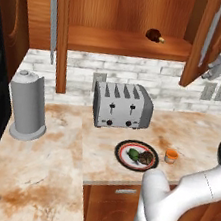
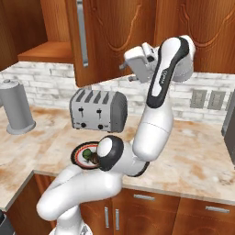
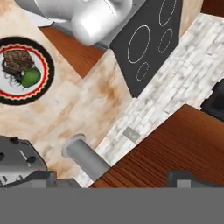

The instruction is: Pick the avocado and bread from the counter and place them on the plate. Then pick the jam from the cabinet and place it next to the plate. Lastly close the cabinet door.

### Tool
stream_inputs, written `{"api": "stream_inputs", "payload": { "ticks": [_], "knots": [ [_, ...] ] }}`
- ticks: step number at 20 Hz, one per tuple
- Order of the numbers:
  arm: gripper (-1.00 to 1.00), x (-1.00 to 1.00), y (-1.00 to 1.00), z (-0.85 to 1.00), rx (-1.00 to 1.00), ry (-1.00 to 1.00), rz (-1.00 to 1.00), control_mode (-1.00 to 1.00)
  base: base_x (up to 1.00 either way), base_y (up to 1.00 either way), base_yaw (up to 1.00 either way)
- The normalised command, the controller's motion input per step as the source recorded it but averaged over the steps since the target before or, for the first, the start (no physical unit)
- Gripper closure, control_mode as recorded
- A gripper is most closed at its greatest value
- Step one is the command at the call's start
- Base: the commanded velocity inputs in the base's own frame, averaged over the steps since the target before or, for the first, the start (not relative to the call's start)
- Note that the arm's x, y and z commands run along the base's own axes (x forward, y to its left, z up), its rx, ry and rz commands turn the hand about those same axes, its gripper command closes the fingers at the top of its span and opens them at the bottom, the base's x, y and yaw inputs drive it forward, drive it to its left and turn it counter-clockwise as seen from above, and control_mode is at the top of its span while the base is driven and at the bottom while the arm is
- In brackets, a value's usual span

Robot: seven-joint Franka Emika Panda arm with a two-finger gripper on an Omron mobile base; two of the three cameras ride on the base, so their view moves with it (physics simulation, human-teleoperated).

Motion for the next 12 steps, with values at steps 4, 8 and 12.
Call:
{"api": "stream_inputs", "payload": {
  "ticks": [4, 8, 12],
  "knots": [
    [-1.00, 0.87, 0.90, -0.09, -0.10, 0.00, -0.68, -1.00, 0.00, 0.00, 0.00],
    [-1.00, 1.00, 0.84, -0.08, -0.15, -0.01, -0.71, -1.00, 0.00, 0.00, 0.00],
    [-1.00, 0.96, 0.88, -0.21, -0.15, -0.23, -0.70, -1.00, 0.00, 0.00, 0.00]
  ]
}}
